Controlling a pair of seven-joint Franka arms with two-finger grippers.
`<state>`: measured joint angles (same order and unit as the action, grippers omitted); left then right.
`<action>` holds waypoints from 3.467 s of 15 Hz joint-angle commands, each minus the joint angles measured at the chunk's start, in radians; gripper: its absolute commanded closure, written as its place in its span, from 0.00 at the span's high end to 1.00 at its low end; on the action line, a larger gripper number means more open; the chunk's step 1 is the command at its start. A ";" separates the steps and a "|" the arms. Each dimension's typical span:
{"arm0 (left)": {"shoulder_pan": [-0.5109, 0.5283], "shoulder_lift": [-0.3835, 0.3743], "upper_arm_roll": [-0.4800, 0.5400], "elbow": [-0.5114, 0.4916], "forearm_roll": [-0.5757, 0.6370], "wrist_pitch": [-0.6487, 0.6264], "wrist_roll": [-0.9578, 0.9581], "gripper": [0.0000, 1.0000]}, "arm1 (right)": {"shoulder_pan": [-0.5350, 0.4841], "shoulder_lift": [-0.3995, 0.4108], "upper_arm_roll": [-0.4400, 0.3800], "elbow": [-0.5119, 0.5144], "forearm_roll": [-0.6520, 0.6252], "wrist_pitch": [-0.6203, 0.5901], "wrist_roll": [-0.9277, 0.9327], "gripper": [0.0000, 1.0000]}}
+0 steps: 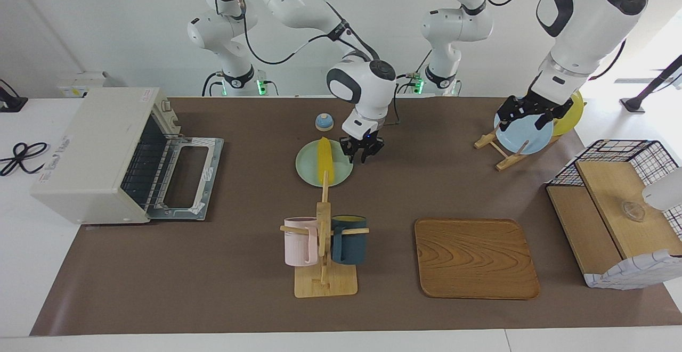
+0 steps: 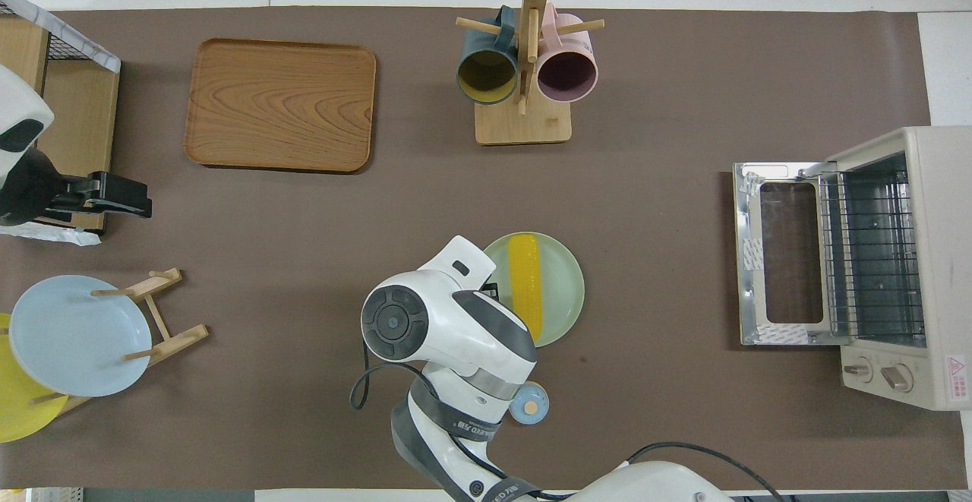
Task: Put corn in oven
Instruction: 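Grasp the green plate rim with the right gripper while the left gripper retracts, then carry the plate with corn into the open oven with the right gripper, then release the plate inside the oven and withdraw the right gripper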
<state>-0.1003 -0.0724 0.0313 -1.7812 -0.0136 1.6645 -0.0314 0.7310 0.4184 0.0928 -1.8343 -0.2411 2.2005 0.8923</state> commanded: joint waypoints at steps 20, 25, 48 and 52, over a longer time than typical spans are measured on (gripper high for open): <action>0.024 0.049 -0.019 0.006 0.018 0.123 0.008 1.00 | -0.206 -0.176 0.001 0.074 -0.110 -0.406 -0.360 0.00; 0.027 0.046 -0.019 -0.003 0.017 0.115 0.010 1.00 | -0.412 -0.363 0.002 -0.124 -0.098 -0.381 -0.536 0.00; 0.019 0.034 -0.018 -0.007 0.017 0.089 0.001 1.00 | -0.891 -0.457 0.002 -0.407 -0.047 -0.099 -0.987 0.40; 0.019 0.026 -0.017 -0.003 0.017 0.089 0.001 1.00 | -0.805 -0.448 0.004 -0.375 0.045 -0.145 -0.942 0.22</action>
<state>-0.0852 -0.0298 0.0172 -1.7835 -0.0119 1.7679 -0.0313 -0.1032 -0.0198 0.0903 -2.2159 -0.2331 2.0828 -0.0651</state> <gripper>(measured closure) 0.000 0.604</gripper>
